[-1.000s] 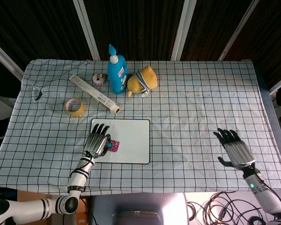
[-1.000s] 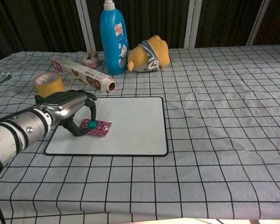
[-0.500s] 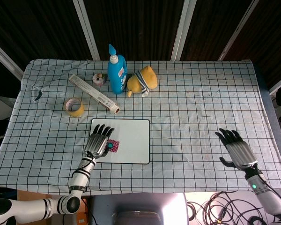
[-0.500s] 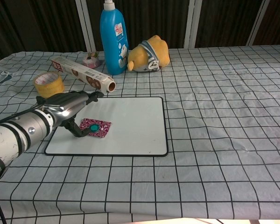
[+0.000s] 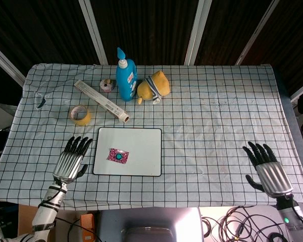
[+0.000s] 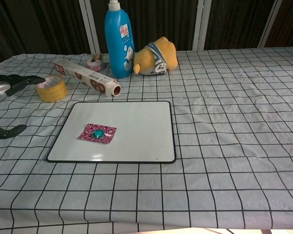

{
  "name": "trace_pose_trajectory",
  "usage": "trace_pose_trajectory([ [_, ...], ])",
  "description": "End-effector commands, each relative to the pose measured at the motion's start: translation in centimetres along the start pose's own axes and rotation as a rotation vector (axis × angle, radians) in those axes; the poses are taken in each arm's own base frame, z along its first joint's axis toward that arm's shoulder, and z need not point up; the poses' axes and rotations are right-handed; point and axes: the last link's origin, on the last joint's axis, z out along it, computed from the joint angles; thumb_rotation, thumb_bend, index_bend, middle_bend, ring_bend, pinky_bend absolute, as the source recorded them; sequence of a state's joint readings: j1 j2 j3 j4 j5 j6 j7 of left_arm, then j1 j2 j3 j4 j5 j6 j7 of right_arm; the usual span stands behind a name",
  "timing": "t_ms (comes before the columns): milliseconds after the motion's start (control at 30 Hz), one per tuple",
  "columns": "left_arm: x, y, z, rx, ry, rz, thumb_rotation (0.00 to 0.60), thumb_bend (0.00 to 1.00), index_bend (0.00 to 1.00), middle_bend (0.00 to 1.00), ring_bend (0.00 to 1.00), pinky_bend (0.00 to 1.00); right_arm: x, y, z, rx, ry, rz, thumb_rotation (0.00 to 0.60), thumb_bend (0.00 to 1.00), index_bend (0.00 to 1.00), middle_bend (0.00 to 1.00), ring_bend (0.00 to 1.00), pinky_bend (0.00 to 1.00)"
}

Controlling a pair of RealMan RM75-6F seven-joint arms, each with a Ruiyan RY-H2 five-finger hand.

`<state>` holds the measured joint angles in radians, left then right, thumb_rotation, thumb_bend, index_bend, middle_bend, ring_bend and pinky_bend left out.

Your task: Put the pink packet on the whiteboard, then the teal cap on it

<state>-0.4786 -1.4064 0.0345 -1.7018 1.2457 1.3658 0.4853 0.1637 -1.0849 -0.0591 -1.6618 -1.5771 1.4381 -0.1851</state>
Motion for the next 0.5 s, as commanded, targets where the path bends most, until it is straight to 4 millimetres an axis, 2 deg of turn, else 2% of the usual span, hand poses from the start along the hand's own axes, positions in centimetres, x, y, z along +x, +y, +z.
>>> trace_pose_trajectory([
  [33,-0.5,-4.5,-8.1,-0.004,0.064,-0.062,0.600,0.36,0.01,0.04,0.00,0.00,-0.4,-0.4,-4.4,-0.017,0.055,-0.022,0.600,0.26,0.00,0.00,0.00,0.00],
  [167,-1.9,-5.7,-12.5,-0.057,0.123,-0.046,0.600,0.36,0.01,0.02,0.00,0.00,-1.9,0.8,-6.7,-0.090,0.065,-0.007,0.600,0.25,0.00,0.00,0.00,0.00],
  [233,-2.5,-5.8,-13.7,-0.103,0.136,-0.067,0.600,0.36,0.01,0.01,0.00,0.00,-2.2,0.9,-6.9,-0.086,0.067,-0.021,0.600,0.25,0.00,0.00,0.00,0.00],
  [333,-3.1,-5.9,-14.5,-0.145,0.151,-0.056,0.600,0.36,0.00,0.00,0.00,0.00,-2.4,0.9,-7.1,-0.083,0.079,-0.003,0.600,0.25,0.00,0.00,0.00,0.00],
  [500,-3.0,-5.4,-14.9,-0.186,0.200,-0.042,0.600,0.36,0.00,0.00,0.00,0.00,-2.3,0.9,-7.3,-0.071,0.088,0.001,0.600,0.25,0.00,0.00,0.00,0.00],
])
